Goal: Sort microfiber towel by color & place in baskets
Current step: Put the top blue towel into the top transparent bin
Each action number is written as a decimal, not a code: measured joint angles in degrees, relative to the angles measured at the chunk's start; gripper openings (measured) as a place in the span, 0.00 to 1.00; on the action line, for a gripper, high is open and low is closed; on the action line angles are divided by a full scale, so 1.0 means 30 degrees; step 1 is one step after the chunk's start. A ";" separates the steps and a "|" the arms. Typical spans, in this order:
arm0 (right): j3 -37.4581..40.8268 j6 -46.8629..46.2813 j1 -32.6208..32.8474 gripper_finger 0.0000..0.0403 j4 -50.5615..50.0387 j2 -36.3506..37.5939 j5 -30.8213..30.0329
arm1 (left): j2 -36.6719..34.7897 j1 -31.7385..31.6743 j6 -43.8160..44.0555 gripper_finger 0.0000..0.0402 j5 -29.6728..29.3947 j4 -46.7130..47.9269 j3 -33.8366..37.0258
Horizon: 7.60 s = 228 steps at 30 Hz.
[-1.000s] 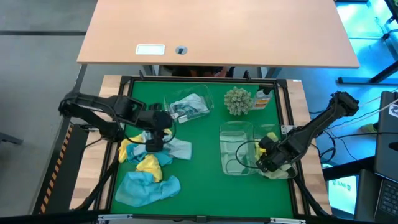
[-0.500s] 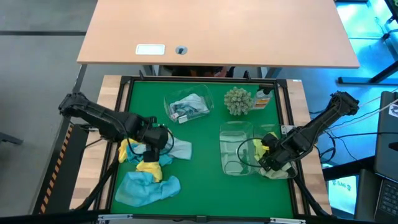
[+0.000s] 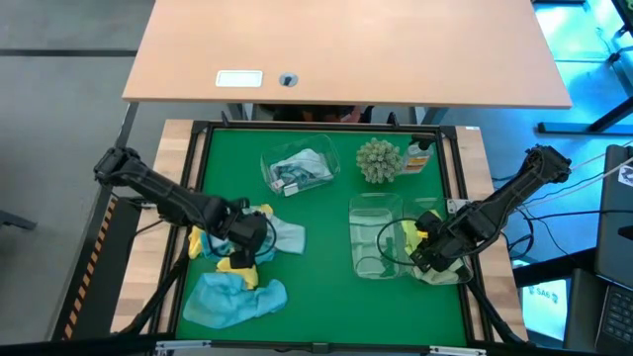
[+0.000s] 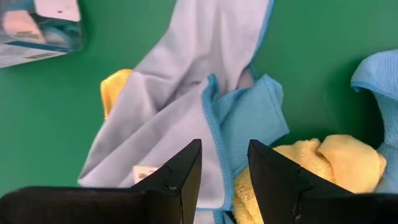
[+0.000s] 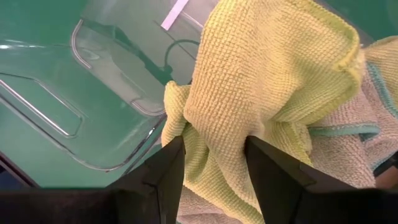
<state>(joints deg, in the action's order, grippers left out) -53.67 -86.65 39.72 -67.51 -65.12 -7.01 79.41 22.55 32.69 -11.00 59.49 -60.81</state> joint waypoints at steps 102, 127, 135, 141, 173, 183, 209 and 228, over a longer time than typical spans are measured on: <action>0.0000 0.0067 0.0007 0.42 0.0029 0.0306 -0.0022 | -0.0011 -1.4926 -1.3650 0.00 -0.2420 -1.1442 -1.1717; 0.0000 0.0067 0.0007 0.42 0.0036 0.0306 -0.0029 | 0.1612 -1.2918 -1.1954 0.00 0.0089 -0.3611 -1.1142; 0.0000 0.0067 0.0007 0.42 0.0040 0.0306 -0.0036 | 0.2885 -1.2567 -1.1946 0.00 -0.0037 -0.4006 -0.8532; 0.0000 0.0060 0.0007 0.42 0.0138 0.0306 -0.0442 | 0.2903 -1.3084 -1.1941 0.00 -0.0118 -0.5314 -0.5637; 0.0000 0.0059 0.0001 0.42 0.0214 0.0306 -0.0618 | 0.2867 -1.4171 -1.1401 0.07 -0.0240 -1.0038 0.0158; 0.0000 0.0059 0.0007 0.42 0.0648 0.0306 -0.0597 | 0.2867 -1.4171 -1.1270 0.33 -0.0289 -0.7573 -0.3524; -0.1391 0.2109 0.0007 0.42 0.0452 0.0339 -0.0027 | 0.2852 -0.7336 -0.5473 0.46 0.4626 0.1286 -0.4386; -0.4146 0.6070 0.0000 0.42 0.0776 0.0326 -0.4510 | 0.2853 -0.5588 -0.3504 0.46 0.3395 -0.1016 0.1027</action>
<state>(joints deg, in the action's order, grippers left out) -66.11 -68.45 39.72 -65.18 -64.14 -20.53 87.96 5.78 22.17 -0.82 56.44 -57.73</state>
